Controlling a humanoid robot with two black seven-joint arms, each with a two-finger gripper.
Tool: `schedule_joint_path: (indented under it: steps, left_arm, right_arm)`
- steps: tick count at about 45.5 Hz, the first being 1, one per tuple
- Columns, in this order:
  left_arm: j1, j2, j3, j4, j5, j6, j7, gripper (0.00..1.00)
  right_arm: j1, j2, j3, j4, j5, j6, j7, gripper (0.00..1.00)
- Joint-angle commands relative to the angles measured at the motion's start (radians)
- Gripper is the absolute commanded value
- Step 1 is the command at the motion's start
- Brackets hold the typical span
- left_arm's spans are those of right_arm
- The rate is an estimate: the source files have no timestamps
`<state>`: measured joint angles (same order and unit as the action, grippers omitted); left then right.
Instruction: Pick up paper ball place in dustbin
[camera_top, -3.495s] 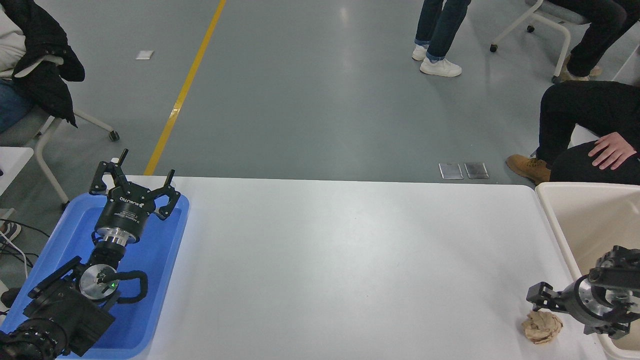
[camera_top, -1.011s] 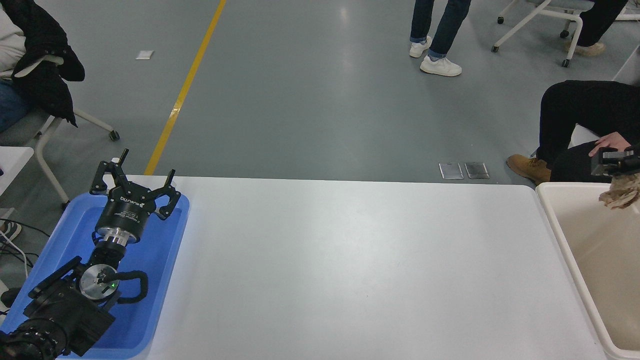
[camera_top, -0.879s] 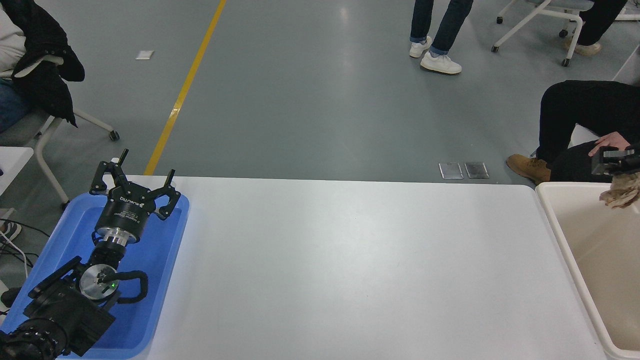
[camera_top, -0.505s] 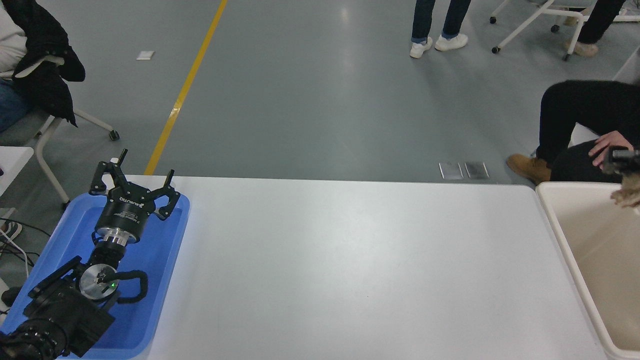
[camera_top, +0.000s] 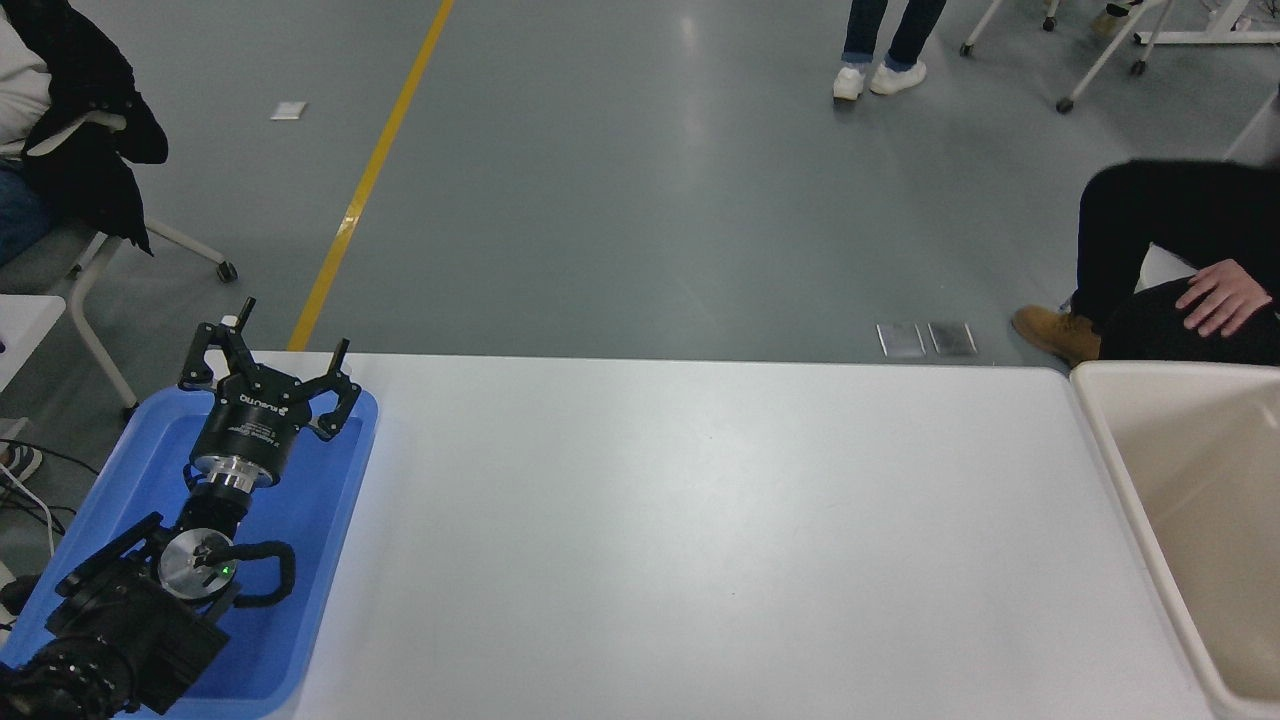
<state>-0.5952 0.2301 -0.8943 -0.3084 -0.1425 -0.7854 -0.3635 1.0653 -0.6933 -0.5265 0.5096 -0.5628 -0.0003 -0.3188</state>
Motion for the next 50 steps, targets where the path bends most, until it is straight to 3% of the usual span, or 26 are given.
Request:
schedule_joint_path:
  steps: [1,18,23,26,50]
  left_arm:
    - [0.0,0.0,0.0,0.0,0.0,0.0,0.0,1.0]
    - [0.0,0.0,0.0,0.0,0.0,0.0,0.0,1.0]
    - [0.0,0.0,0.0,0.0,0.0,0.0,0.0,1.0]
    - [0.0,0.0,0.0,0.0,0.0,0.0,0.0,1.0]
    - [0.0,0.0,0.0,-0.001,0.0,0.0,0.0,1.0]
  right_arm:
    - [-0.229,0.116,0.132,-0.178,0.032,-0.118,0.003,0.0]
    - [-0.303,0.196,0.135,-0.279,0.083,-0.129,0.003,0.0]
    - [-0.295,0.193,0.135,-0.283,0.083,-0.13,0.003,0.72]
    - [-0.294,0.192,0.135,-0.283,0.083,-0.13,0.003,0.98]
    - [-0.288,0.187,0.137,-0.269,0.084,-0.129,0.003,1.0]
